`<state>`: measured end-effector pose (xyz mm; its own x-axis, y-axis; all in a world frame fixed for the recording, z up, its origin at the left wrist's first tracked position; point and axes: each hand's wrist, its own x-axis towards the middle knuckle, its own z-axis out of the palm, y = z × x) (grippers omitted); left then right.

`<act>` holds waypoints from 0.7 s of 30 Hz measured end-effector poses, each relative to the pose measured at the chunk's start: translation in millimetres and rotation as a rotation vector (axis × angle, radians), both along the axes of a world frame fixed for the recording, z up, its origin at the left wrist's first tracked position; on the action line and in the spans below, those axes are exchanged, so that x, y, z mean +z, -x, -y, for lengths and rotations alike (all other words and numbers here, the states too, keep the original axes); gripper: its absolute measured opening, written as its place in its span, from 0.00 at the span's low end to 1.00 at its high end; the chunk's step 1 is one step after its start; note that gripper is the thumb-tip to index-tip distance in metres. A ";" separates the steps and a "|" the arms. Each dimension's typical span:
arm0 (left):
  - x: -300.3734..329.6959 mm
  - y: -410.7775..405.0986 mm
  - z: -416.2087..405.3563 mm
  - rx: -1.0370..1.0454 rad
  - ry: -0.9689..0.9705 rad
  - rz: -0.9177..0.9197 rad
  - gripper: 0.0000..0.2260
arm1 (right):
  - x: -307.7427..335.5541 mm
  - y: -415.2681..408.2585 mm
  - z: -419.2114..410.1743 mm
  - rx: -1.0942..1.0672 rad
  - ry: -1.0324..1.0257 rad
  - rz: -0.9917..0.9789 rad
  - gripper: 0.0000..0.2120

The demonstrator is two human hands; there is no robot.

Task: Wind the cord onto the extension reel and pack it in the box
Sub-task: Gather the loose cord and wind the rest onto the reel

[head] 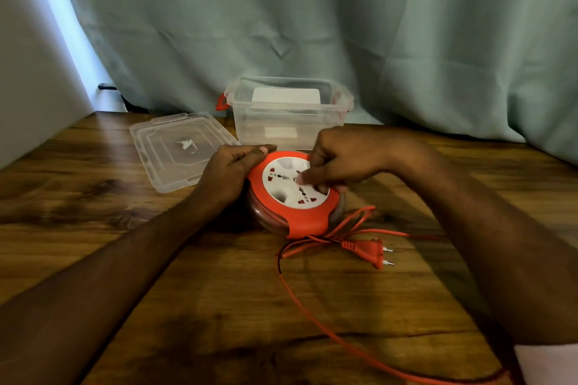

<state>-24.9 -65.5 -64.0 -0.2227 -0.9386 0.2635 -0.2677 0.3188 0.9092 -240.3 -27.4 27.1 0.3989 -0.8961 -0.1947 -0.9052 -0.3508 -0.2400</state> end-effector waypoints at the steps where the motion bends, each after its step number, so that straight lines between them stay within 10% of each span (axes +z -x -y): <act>1: 0.4 -1.3 0.3 0.017 0.004 -0.017 0.13 | 3.5 9.1 2.8 -0.029 -0.049 0.028 0.16; 4: -0.8 -2.4 2.2 0.082 -0.014 -0.076 0.14 | 8.9 34.3 4.6 -0.144 -0.217 -0.025 0.04; 10: -2.6 -0.3 2.9 0.208 0.015 -0.045 0.15 | 12.6 33.2 -5.1 -0.110 -0.627 -0.081 0.19; 21: -1.4 -2.1 3.0 0.214 -0.019 -0.001 0.16 | 15.8 47.8 -3.3 -0.098 -0.578 0.128 0.13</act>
